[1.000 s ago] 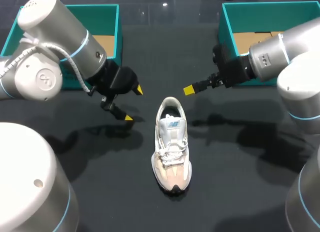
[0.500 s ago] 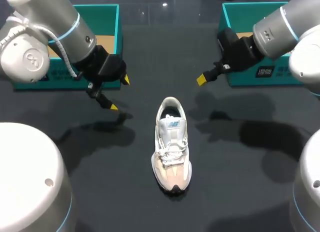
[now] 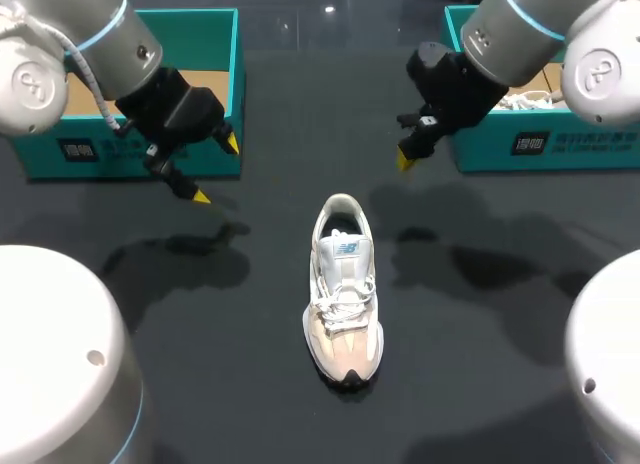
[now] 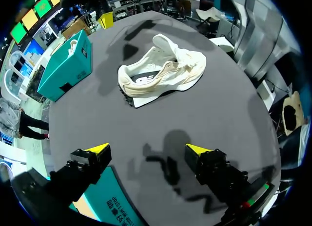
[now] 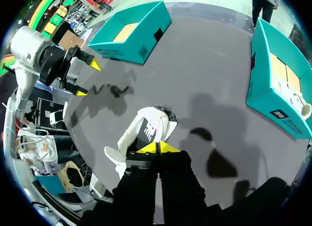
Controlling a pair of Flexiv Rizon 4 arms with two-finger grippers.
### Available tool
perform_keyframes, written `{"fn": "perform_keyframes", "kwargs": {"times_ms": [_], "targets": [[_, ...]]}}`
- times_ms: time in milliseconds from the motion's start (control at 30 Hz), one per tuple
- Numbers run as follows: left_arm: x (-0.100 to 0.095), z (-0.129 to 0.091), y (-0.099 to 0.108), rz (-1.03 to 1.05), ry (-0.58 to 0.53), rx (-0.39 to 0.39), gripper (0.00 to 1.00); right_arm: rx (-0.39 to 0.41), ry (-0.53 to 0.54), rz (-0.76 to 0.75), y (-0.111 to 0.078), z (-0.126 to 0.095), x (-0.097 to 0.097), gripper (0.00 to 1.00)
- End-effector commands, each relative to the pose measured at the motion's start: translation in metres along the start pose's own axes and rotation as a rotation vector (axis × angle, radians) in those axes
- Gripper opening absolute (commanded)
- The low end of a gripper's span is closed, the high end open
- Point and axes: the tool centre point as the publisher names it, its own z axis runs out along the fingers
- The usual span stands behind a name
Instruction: Take the shoe out of the shoebox, open the shoe tongue, remove and reinsert the insole, then place the shoe into the shoebox
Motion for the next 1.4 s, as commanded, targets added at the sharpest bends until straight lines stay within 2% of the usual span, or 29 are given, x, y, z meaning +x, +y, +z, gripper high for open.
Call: {"fn": "perform_keyframes", "kwargs": {"times_ms": [33, 100, 267, 367, 433, 767, 933, 1000, 1367, 1400], "targets": [[-0.001, -0.002, 0.002, 0.019, 0.002, 0.000, 1.00, 0.012, -0.085, -0.003, 0.006, 0.003, 0.009, 0.00], [-0.005, -0.007, 0.009, 0.060, 0.032, 0.030, 1.00, 0.041, -0.177, 0.052, 0.008, 0.009, 0.023, 0.00], [-0.012, -0.023, 0.030, 0.142, 0.069, 0.049, 1.00, 0.028, -0.260, 0.069, 0.007, 0.022, 0.053, 0.00], [-0.014, -0.036, 0.039, 0.184, 0.068, 0.032, 1.00, 0.039, -0.387, 0.240, 0.002, 0.031, 0.067, 0.00], [-0.014, -0.044, 0.044, 0.219, 0.068, 0.012, 1.00, 0.039, -0.387, 0.240, 0.002, 0.031, 0.067, 0.00], [-0.014, -0.044, 0.044, 0.219, 0.068, 0.012, 1.00, 0.039, -0.387, 0.240, 0.002, 0.031, 0.067, 0.00], [-0.014, -0.044, 0.044, 0.219, 0.068, 0.012, 1.00, -0.009, -0.455, 0.200, 0.003, 0.062, 0.082, 0.00], [-0.014, -0.044, 0.044, 0.219, 0.068, 0.012, 1.00, -0.004, -0.481, 0.207, 0.001, 0.077, 0.081, 0.00], [-0.014, -0.044, 0.044, 0.219, 0.068, 0.012, 1.00, -0.004, -0.481, 0.207, 0.001, 0.077, 0.081, 0.00], [-0.014, -0.044, 0.044, 0.219, 0.068, 0.012, 1.00, -0.015, -0.493, 0.190, 0.001, 0.082, 0.079, 0.00]]}}
